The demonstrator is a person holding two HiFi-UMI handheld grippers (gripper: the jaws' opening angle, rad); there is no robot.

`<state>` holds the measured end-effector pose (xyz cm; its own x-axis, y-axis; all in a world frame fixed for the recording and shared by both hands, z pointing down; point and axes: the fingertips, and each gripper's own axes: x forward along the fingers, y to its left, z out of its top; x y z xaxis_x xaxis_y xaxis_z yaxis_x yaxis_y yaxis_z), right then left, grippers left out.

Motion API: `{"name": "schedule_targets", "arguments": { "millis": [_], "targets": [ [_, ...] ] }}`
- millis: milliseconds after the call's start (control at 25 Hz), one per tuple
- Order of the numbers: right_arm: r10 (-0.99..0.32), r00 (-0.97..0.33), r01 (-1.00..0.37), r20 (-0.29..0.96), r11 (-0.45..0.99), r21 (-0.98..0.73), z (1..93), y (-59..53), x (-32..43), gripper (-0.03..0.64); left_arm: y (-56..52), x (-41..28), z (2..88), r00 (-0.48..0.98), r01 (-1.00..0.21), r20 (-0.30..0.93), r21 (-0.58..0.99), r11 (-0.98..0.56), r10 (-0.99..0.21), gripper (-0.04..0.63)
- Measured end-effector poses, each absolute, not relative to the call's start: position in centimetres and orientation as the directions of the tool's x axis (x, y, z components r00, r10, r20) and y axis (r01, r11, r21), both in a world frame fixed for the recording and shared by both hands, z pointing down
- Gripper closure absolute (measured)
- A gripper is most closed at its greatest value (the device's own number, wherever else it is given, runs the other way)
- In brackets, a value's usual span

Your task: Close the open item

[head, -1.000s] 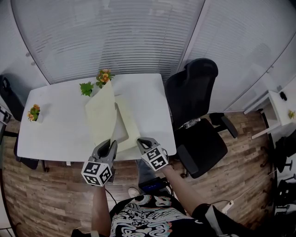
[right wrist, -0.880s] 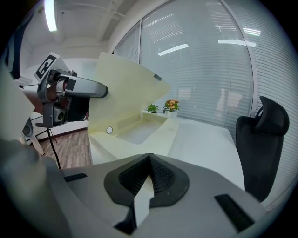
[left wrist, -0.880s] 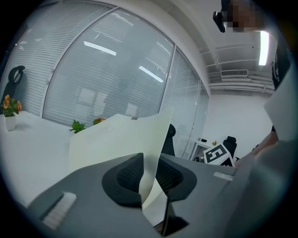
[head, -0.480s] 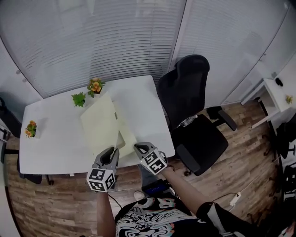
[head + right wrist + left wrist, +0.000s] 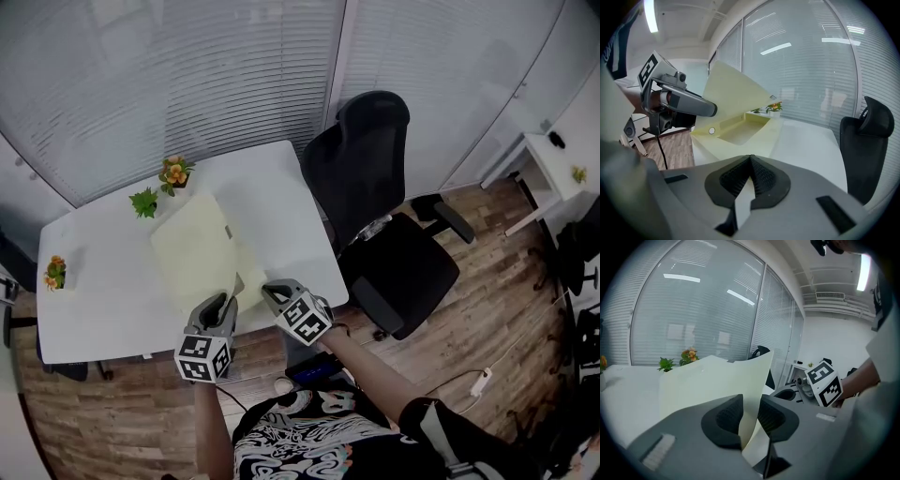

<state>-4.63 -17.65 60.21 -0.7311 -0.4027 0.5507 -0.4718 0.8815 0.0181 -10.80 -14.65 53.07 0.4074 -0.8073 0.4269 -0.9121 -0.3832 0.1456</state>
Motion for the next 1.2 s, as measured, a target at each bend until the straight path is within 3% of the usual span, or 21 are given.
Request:
{"name": "schedule_targets", "arguments": {
  "millis": [1200],
  "targets": [
    [-0.384, -0.743, -0.464, 0.547, 0.886, -0.008, 60.0, -17.6, -4.4, 0.615, -15.2, -8.5, 55.7, 0.401, -0.882, 0.577, 0.033, -0.471, -0.711, 0.488]
  ]
}}
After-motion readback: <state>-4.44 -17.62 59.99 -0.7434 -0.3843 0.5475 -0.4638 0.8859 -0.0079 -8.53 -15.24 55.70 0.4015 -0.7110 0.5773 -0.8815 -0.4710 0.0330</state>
